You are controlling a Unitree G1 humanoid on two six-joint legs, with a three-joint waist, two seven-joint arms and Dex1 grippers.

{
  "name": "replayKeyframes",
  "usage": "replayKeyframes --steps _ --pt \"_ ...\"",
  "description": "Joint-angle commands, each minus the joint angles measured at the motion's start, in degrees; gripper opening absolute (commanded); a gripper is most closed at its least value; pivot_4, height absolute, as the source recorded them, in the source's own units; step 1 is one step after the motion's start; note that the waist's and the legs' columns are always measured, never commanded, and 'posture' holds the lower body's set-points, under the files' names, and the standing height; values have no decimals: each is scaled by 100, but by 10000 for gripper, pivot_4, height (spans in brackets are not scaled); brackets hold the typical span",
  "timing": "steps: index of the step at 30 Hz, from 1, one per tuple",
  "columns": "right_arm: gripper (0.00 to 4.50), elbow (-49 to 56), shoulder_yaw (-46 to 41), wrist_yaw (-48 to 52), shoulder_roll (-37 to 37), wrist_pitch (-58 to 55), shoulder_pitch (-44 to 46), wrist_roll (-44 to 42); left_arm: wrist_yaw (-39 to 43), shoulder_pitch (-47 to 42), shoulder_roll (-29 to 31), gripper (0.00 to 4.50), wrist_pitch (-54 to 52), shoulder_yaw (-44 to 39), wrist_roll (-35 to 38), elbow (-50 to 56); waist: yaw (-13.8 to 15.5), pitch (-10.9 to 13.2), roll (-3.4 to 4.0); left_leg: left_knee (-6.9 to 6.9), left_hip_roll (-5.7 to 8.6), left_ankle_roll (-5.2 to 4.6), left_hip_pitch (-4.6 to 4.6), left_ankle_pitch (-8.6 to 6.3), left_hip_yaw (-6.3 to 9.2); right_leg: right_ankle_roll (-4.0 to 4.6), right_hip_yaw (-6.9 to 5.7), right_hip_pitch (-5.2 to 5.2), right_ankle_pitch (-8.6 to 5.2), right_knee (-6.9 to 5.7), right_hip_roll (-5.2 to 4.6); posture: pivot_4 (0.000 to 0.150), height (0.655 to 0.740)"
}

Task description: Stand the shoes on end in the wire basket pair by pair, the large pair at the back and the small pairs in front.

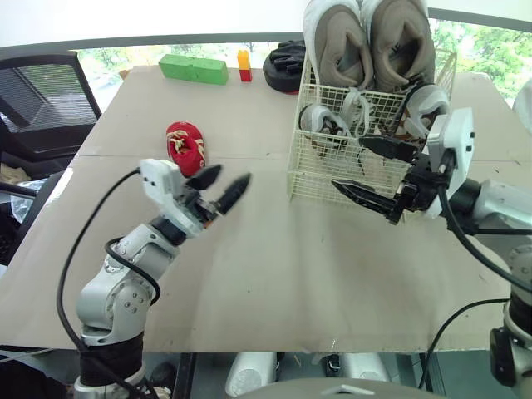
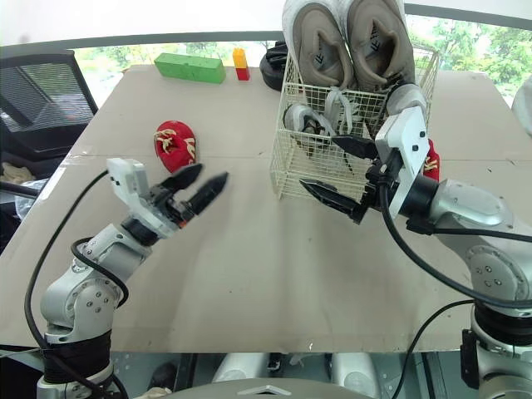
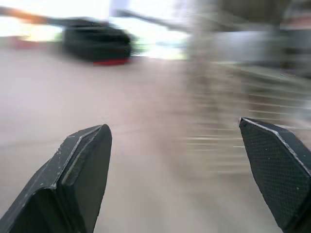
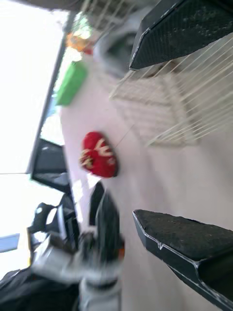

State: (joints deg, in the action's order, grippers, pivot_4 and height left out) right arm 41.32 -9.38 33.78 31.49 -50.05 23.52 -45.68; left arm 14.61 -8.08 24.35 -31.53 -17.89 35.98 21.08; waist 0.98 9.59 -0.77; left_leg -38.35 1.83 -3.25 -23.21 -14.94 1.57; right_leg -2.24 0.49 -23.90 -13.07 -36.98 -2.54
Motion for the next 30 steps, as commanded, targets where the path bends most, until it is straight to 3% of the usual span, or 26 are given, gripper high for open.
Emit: replayKeyframes --steps 1,12,15,21,23,27,30 --pt "44466 189 110 16 -75 397 -76 -24 -760 -434 -10 45000 281 35 -895 -463 -2 0 0 0 0 0 0 0 0 0 0 0 0 0 0 1500 7400" --pt "44466 214 196 -91 220 604 -282 48 -1334 -2051 -415 45000 1289 466 -2245 -3342 -13 -3 -6 3 4 15 -1 7 1 0 -1 -5 1 -1 -3 1500 7400" --pt "45000 247 182 -162 272 617 -324 19 -1386 -2168 -527 36782 1609 478 -2412 -3745 -9 -4 -6 4 3 13 -4 7 1 0 -2 -7 1 -1 -4 1500 7400" --pt "45000 306 127 -272 424 644 -442 14 -1281 -2004 -608 9862 2460 506 -2679 -3767 6 -5 -8 2 5 5 -8 2 3 0 -4 -8 1 -6 -12 1500 7400" --pt "45000 308 145 -308 479 642 -462 49 -1231 -1923 -608 2696 2751 423 -2660 -3631 -4 -6 -9 2 5 9 -19 4 3 -1 -3 -21 1 -4 -12 1500 7400" --pt "45000 227 229 -476 577 622 -359 252 -763 -1728 -537 1868 3401 292 -2349 -2835 -10 -7 -12 -3 5 29 -67 16 0 -3 -1 -72 4 -12 -12 1500 7400" --pt "45000 -54 296 -358 764 620 34 405 85 -1480 -227 1866 3387 369 -1933 -1950 -17 -6 -12 -2 4 29 -71 16 -1 -3 0 -76 4 -10 -12 1500 7400"
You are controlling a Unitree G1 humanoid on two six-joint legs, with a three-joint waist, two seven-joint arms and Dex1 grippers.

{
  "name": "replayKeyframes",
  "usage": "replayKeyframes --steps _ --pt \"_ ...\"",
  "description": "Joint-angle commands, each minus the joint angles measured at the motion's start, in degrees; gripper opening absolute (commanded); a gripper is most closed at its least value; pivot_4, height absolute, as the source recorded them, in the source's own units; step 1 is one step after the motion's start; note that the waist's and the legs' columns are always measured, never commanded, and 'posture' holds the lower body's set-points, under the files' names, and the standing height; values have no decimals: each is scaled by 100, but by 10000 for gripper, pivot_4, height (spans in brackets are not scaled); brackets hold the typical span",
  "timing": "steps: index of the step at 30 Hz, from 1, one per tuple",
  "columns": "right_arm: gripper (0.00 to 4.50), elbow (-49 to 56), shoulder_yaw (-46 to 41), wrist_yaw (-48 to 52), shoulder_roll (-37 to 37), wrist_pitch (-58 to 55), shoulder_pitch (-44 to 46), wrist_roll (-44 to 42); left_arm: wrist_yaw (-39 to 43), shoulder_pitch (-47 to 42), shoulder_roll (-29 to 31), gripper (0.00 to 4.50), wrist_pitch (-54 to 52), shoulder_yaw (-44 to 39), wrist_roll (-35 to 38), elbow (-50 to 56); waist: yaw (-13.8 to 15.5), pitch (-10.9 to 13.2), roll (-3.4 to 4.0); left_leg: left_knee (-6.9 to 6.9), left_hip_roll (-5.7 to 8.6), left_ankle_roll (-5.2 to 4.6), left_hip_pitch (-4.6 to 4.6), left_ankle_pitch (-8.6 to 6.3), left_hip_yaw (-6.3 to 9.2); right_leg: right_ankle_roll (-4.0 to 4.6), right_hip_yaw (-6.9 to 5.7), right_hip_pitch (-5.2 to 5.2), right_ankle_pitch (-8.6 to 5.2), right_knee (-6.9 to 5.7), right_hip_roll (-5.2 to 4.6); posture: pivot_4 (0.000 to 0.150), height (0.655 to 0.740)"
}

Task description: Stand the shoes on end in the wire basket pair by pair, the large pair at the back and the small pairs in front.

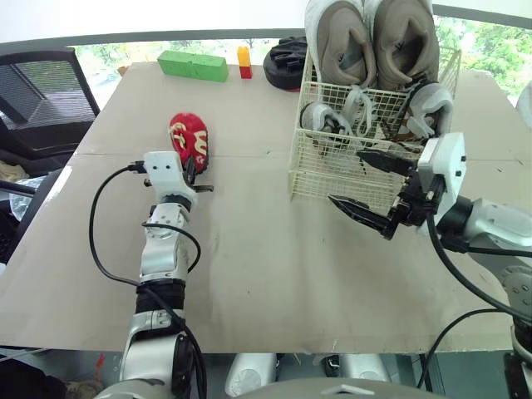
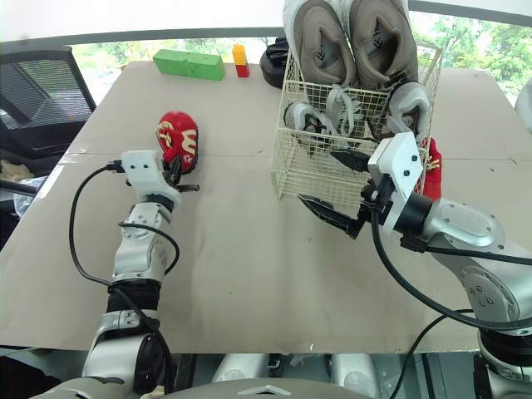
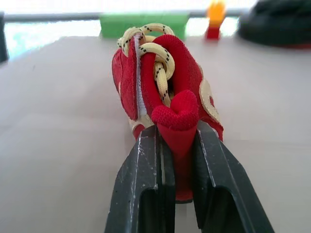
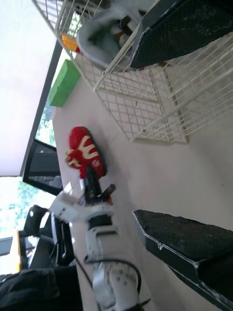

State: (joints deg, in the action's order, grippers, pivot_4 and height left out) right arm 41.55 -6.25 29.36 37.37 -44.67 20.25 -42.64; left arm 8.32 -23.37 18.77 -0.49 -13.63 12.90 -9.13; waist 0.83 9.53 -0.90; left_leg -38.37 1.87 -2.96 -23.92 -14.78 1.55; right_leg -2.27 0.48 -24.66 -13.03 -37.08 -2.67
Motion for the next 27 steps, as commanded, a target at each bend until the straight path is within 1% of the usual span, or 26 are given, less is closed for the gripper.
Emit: replayKeyframes --steps 1,3,5,7,9,11,14,18,20,23,26,27 --pt "45000 -260 -9 295 327 -55 633 -38 1231 199 541 1866 382 34 535 1386 -27 0 2 0 0 0 1 0 -1 0 2 0 0 0 -1 1500 7400" --pt "45000 -510 170 701 776 -41 1106 199 1978 424 917 1865 702 180 600 1727 -38 -2 6 1 -1 -1 5 0 -11 2 11 -1 1 -3 0 1500 7400" --pt "45000 -754 364 1017 1097 51 1557 434 2555 552 1182 1864 978 220 704 1872 -51 -1 20 5 -1 -2 12 -1 -11 3 11 3 0 -2 0 1500 7400" --pt "45000 -1196 598 1372 1330 -78 2322 486 3335 705 1509 1864 1302 265 964 2108 -51 0 22 8 -3 -5 15 -2 -15 5 14 0 -1 -1 0 1500 7400" --pt "45000 -1593 783 1564 1373 -273 2961 522 3794 795 1677 1864 1507 264 1137 2228 -97 3 27 7 -5 -16 11 -9 -18 8 16 -7 1 -1 1 1500 7400" --pt "45000 -2003 1077 1882 1364 -323 3676 662 4435 918 1934 1864 1759 289 1267 2258 -101 2 25 7 -6 -20 8 -11 -17 9 14 -8 1 1 1 1500 7400" --pt "45000 -2430 1570 2436 1348 -368 4395 893 5110 853 2207 1864 2261 408 1157 2117 -136 3 27 12 -6 -20 6 -11 -19 9 16 -10 1 9 0 1500 7400" --pt "45000 -2941 2326 3083 1197 -754 5162 1155 5709 395 2352 1864 3177 720 754 1652 -134 4 28 11 -5 -25 4 -14 -20 9 16 -9 2 12 -3 1500 7400" --pt "45000 -3087 2753 3612 1157 -782 5479 1299 5906 134 2325 1864 3623 930 554 1406 -138 4 29 9 -5 -25 4 -14 -19 13 15 -9 4 12 -2 1500 7400" --pt "45000 -3306 3192 4171 1030 -701 5727 1534 5975 -214 2245 1864 4158 1114 368 1041 -146 4 30 10 -5 -25 3 -14 -19 12 15 -11 5 12 -2 1500 7400" --pt "45000 -3622 3648 4584 968 -391 5700 1985 5847 -483 2139 1864 4641 1228 173 804 -146 4 30 11 -5 -21 1 -12 -20 11 11 -15 5 11 -1 1500 7400" --pt "42421 -3737 3740 4694 941 -344 5691 2092 5786 -548 2099 1863 4852 1255 74 768 -146 5 30 8 -4 -21 0 -12 -19 11 8 -15 5 11 -1 1500 7400"
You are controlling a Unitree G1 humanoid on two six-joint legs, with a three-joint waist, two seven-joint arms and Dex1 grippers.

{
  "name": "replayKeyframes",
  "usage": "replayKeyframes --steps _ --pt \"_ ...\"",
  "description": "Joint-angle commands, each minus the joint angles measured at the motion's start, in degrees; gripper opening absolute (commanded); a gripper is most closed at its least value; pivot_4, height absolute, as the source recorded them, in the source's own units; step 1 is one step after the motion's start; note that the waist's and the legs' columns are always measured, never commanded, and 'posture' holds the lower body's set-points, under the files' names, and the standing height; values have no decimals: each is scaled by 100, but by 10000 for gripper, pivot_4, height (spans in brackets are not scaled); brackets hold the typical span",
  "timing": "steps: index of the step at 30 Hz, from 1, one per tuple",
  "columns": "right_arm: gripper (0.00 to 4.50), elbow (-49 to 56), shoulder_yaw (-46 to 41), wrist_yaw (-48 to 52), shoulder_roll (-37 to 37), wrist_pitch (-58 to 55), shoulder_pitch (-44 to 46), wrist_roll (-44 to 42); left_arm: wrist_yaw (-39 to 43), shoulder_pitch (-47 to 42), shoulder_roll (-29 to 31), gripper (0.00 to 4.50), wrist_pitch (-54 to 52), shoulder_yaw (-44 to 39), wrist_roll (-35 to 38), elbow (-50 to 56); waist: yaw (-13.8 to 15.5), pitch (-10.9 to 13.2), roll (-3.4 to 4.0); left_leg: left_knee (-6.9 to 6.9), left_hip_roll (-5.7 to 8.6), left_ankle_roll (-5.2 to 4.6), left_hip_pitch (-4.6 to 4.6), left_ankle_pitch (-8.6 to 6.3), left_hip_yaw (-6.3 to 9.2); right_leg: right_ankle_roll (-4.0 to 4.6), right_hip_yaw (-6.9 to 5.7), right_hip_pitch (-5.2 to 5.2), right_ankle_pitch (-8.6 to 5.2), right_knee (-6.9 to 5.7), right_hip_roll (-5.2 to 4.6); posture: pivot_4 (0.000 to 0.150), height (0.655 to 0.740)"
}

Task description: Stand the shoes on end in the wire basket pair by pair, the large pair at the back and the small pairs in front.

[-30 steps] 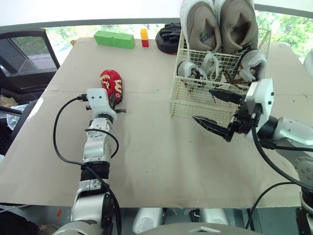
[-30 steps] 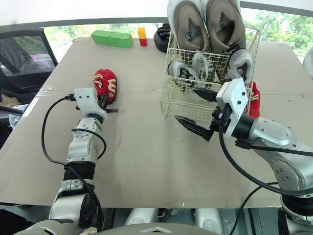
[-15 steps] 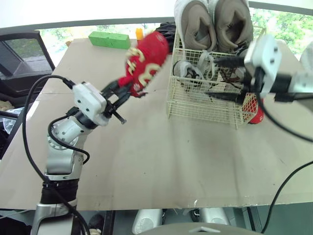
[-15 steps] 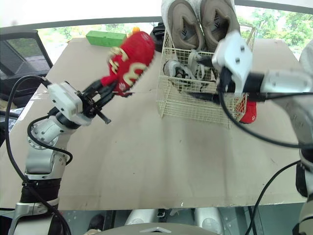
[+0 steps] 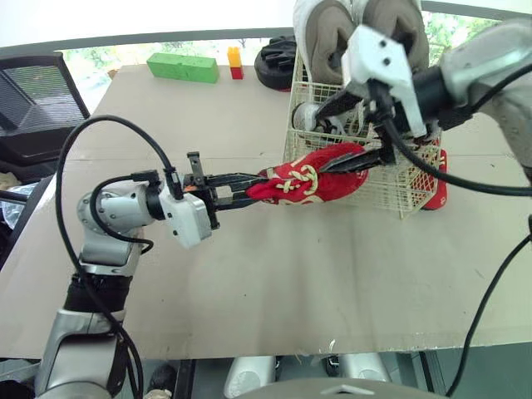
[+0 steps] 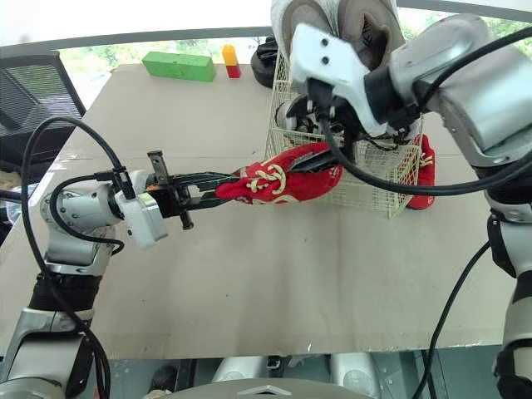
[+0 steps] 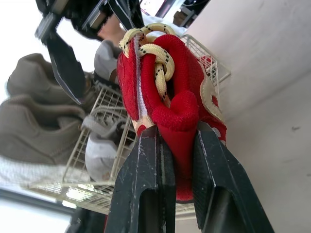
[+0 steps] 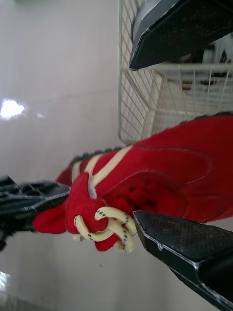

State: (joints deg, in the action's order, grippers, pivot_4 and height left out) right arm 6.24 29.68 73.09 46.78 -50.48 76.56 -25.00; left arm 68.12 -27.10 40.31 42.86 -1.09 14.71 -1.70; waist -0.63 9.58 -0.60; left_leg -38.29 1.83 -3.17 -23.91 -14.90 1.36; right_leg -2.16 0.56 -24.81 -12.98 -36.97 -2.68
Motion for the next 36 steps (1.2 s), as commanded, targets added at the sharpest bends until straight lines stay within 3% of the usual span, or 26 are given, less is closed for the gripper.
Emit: replayKeyframes --steps 1,2,4,8,11,12,16,19,22,27,32,36 --pt "39305 -298 232 459 6 300 53 427 -241 -228 -87 1863 701 30 -188 7 0 0 0 0 0 0 -1 0 0 0 1 0 0 -1 0 1500 7400" --pt "37154 -354 267 567 6 346 45 497 -275 -255 -93 1863 821 55 -240 -24 1 0 0 -1 1 1 -1 1 -1 0 1 0 0 -2 0 1500 7400" --pt "28680 -416 292 738 21 384 24 592 -419 -328 -122 1863 1129 62 -412 -120 3 0 0 -1 1 6 -1 4 0 0 0 -1 0 -3 0 1500 7400" --pt "8958 -395 232 936 54 381 -64 712 -805 -452 -188 1863 1655 19 -774 -331 5 0 0 -2 1 14 -3 9 1 -1 -1 -4 0 -8 1 1500 7400" --pt "1369 -344 52 936 88 252 -174 687 -1026 -468 -181 1863 1300 33 -559 -313 5 0 0 -3 1 14 -2 8 1 -1 -2 -4 0 -11 1 1500 7400" --pt "994 -340 -4 924 94 222 -207 689 -1064 -441 -164 1863 1084 52 -418 -268 6 0 0 -4 1 12 -2 8 1 -1 -2 -4 0 -12 2 1500 7400" --pt "914 -327 -733 555 36 -623 -418 265 -1366 237 -32 20895 -2376 127 1412 674 -1 0 0 -4 0 7 -3 5 1 -1 -2 -4 0 -16 1 1500 7400" --pt "757 -28 -1559 73 -145 -1528 -690 -250 -2592 673 -131 36220 -4467 -188 3014 1524 -3 0 0 -4 -2 -3 -3 -1 6 -2 -6 -5 0 -20 2 1500 7400" --pt "561 492 -2514 -699 -599 -2434 -1003 -738 -3441 1345 -116 36397 -6138 -409 4833 2265 -23 0 -1 -6 -3 -2 -3 -1 5 -3 -3 -12 0 -39 1 1500 7400" --pt "459 1398 -3327 -1906 -1358 -3123 -1470 -1007 -3977 1901 -263 36397 -7302 -294 5779 3039 6 0 0 -7 -2 6 5 3 5 -1 -5 -20 -1 -73 1 1500 7400" --pt "389 1763 -3535 -2635 -1843 -3306 -1660 -1175 -4289 1534 -744 36397 -7632 -348 6050 2920 46 -2 1 -24 5 14 17 11 8 1 -7 -7 -1 -91 0 1500 7400" --pt "353 1966 -3593 -3109 -2075 -3263 -1832 -1239 -4431 1119 -1019 25377 -7921 -561 6559 2572 30 -5 -2 -26 6 37 21 24 9 1 -9 -4 -1 -93 5 1500 7400"
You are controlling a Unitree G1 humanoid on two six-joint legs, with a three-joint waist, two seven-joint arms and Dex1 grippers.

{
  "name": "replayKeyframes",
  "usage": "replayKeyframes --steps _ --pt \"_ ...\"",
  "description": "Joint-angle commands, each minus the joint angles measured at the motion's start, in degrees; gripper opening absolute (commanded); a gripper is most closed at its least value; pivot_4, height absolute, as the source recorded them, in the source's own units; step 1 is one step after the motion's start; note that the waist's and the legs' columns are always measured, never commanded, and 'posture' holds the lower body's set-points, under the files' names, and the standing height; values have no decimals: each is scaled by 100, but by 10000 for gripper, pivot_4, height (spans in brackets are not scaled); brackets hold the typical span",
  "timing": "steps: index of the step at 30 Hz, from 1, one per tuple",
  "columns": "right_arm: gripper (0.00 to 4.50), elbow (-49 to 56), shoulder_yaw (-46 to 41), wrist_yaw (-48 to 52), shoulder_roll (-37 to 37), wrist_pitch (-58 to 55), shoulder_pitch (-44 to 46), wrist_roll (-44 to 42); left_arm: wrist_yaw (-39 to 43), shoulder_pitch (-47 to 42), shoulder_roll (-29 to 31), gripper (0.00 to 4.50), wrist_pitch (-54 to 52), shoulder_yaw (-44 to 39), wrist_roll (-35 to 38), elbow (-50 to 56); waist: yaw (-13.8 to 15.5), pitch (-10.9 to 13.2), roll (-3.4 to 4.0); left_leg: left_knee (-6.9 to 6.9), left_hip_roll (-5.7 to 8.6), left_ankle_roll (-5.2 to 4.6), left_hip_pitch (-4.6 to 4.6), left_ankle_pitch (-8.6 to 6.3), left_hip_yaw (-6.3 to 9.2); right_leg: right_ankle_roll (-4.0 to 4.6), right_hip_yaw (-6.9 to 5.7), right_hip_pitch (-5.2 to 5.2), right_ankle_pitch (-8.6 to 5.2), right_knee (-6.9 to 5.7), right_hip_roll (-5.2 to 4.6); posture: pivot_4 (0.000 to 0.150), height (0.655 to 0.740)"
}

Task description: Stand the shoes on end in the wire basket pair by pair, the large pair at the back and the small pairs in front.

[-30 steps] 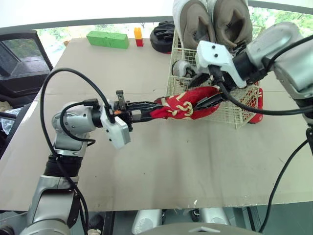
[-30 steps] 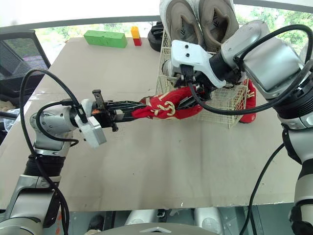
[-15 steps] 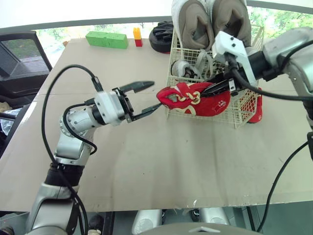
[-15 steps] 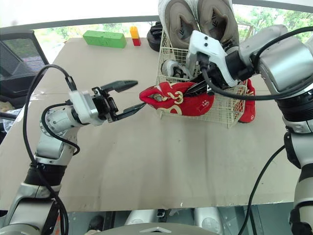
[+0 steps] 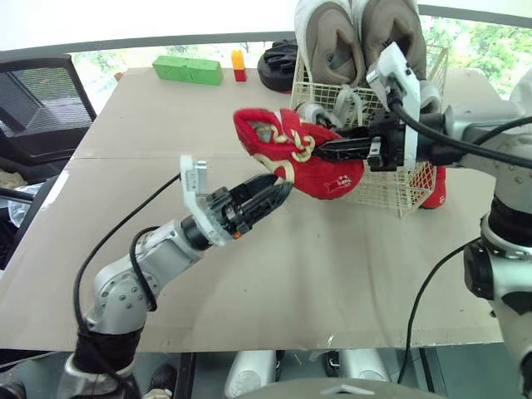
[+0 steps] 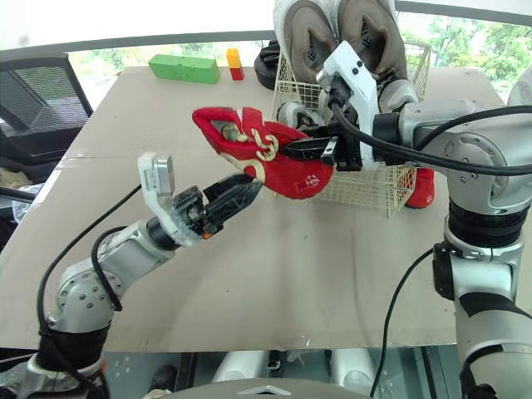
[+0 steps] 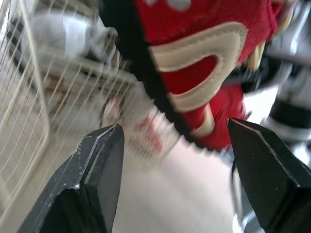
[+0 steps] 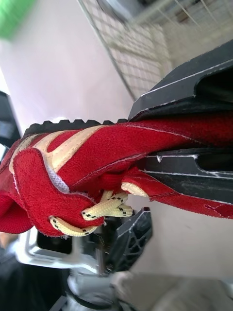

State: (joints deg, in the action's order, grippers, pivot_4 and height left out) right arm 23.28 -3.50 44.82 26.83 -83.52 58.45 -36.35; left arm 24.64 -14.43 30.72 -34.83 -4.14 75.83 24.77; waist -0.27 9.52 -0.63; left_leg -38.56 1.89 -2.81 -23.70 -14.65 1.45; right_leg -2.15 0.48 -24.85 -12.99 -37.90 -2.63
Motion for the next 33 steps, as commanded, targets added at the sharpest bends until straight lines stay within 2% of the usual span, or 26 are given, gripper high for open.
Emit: replayKeyframes --steps 1,3,5,9,12,13,14,18,21,26,30,33 --pt "330 327 -349 -385 -135 33 -78 -143 -83 -210 -74 20650 -244 -317 598 -136 -18 0 0 0 0 1 -1 1 -1 0 0 -1 0 0 0 1500 7400" --pt "309 461 -497 -581 -242 94 -218 -221 -123 -324 -110 11451 -389 -412 783 -257 -44 0 0 1 0 2 -4 2 -3 0 2 -4 0 2 2 1500 7400" --pt "307 605 -628 -795 -330 19 -340 -289 -201 -457 -176 4400 -476 -496 892 -404 -44 0 0 0 0 2 -5 2 -4 -1 4 -4 0 3 2 1500 7400" --pt "302 940 -1127 -1380 -808 85 -659 -415 -104 -1000 -253 3771 -629 -510 819 -827 -39 -1 -1 0 0 1 -3 2 -3 -1 2 -3 0 1 4 1500 7400" --pt "15109 1564 -1295 -1549 -889 596 -1126 -504 321 -1597 -146 3759 -563 -405 165 -1254 3 -1 -1 0 0 2 -5 2 2 -1 -6 -1 0 0 8 1500 7400" --pt "18585 1868 -1416 -1603 -900 700 -1367 -607 901 -1921 75 3748 -288 -163 -537 -1455 -10 -1 -1 0 2 2 -5 3 -1 -1 -5 -2 0 2 9 1500 7400" --pt "24772 2131 -1512 -1661 -866 821 -1607 -638 1447 -2204 265 3743 59 77 -1206 -1655 -9 -1 -3 0 4 3 -5 3 -3 -2 -2 -1 -1 2 11 1500 7400" --pt "43000 3079 -1810 -1648 -339 1602 -2941 -475 2846 -3323 418 3743 1047 525 -2637 -2805 18 0 -3 2 10 3 -5 4 -13 -3 -8 1 -2 10 49 1500 7400" --pt "43000 3480 -2310 -1582 -188 2027 -3821 -905 3802 -3885 422 3743 1837 803 -3530 -3599 -46 0 -3 3 5 1 -1 3 -22 -5 3 4 -3 18 50 1500 7400" --pt "43000 3672 -3159 -1565 522 3097 -5483 -1597 5285 -4799 345 3743 3215 1323 -4825 -5212 -40 1 -5 3 -5 -22 -2 -10 -17 -5 11 6 -4 17 58 1500 7400" --pt "43000 3672 -3301 -1815 861 3774 -6339 -1716 5641 -5176 83 3743 4068 1497 -5568 -6271 -50 1 -6 2 -10 -29 5 -14 -33 -6 20 7 -4 14 58 1500 7400" --pt "43000 3672 -3115 -2174 1033 4233 -6632 -1717 5852 -5251 -156 3743 4488 1543 -5881 -6759 -57 2 -8 -4 -12 -31 3 -16 -33 -7 29 7 -4 10 59 1500 7400"
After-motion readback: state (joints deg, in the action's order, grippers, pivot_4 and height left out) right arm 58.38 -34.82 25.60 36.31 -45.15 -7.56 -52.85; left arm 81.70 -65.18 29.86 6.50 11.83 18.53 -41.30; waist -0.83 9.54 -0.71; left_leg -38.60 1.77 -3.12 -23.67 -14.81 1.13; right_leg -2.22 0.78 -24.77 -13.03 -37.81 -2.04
